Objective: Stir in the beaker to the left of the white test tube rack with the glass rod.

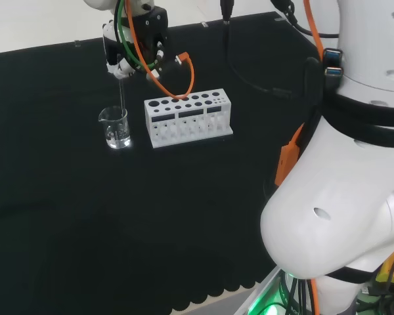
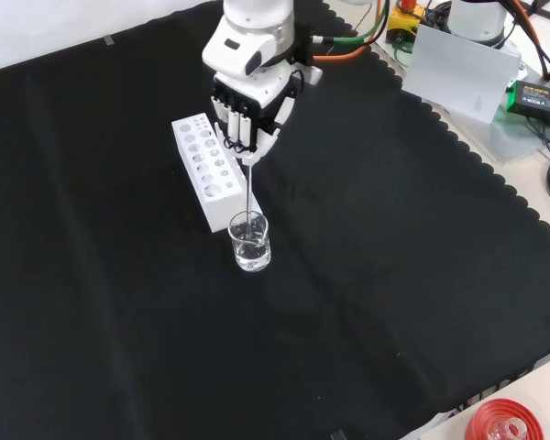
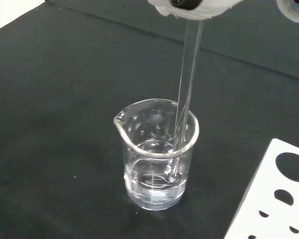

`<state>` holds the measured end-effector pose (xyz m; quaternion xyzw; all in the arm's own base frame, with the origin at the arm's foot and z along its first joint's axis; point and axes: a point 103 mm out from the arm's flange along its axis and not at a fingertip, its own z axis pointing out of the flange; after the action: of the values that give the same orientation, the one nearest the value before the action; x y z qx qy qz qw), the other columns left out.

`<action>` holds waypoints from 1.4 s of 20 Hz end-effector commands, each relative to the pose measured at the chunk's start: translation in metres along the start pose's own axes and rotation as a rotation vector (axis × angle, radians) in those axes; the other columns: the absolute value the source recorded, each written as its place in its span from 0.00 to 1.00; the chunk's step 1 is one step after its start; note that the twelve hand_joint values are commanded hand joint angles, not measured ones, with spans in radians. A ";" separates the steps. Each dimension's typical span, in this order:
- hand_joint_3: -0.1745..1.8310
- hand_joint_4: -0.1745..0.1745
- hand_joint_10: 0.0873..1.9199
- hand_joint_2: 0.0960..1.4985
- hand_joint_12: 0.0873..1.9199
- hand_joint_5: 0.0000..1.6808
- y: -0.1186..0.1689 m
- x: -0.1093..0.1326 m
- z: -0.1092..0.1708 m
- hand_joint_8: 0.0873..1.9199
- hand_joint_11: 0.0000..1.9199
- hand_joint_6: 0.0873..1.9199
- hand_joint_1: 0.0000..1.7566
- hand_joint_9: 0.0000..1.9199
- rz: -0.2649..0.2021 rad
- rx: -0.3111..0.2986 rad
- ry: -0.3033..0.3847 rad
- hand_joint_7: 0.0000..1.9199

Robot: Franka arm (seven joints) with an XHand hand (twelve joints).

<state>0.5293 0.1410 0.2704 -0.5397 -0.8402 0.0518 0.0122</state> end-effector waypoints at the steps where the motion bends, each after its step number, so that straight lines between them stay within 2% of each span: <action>1: 0.00 0.00 0.04 0.67 0.24 0.85 0.011 0.020 0.001 0.19 0.84 0.00 0.76 0.95 -0.025 -0.002 0.009 0.76; 10: 0.00 0.00 0.04 0.67 0.24 0.85 0.037 0.009 0.013 0.19 0.84 0.00 0.76 0.95 -0.019 0.012 0.013 0.76; 14: 0.00 0.00 0.04 0.67 0.24 0.85 0.036 -0.002 0.009 0.19 0.84 0.00 0.76 0.95 -0.004 0.003 0.002 0.76; 20: 0.00 0.00 0.04 0.67 0.24 0.85 0.019 -0.017 0.001 0.19 0.84 0.00 0.76 0.95 0.025 -0.002 -0.006 0.76; 24: 0.00 0.00 0.04 0.67 0.24 0.85 0.005 -0.013 0.001 0.19 0.84 0.00 0.76 0.95 0.026 -0.004 -0.009 0.76; 28: 0.00 0.00 0.04 0.67 0.24 0.85 0.004 0.006 0.006 0.19 0.84 0.00 0.76 0.96 0.001 0.003 -0.005 0.76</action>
<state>0.5407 0.1366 0.2651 -0.5465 -0.8355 0.0556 0.0113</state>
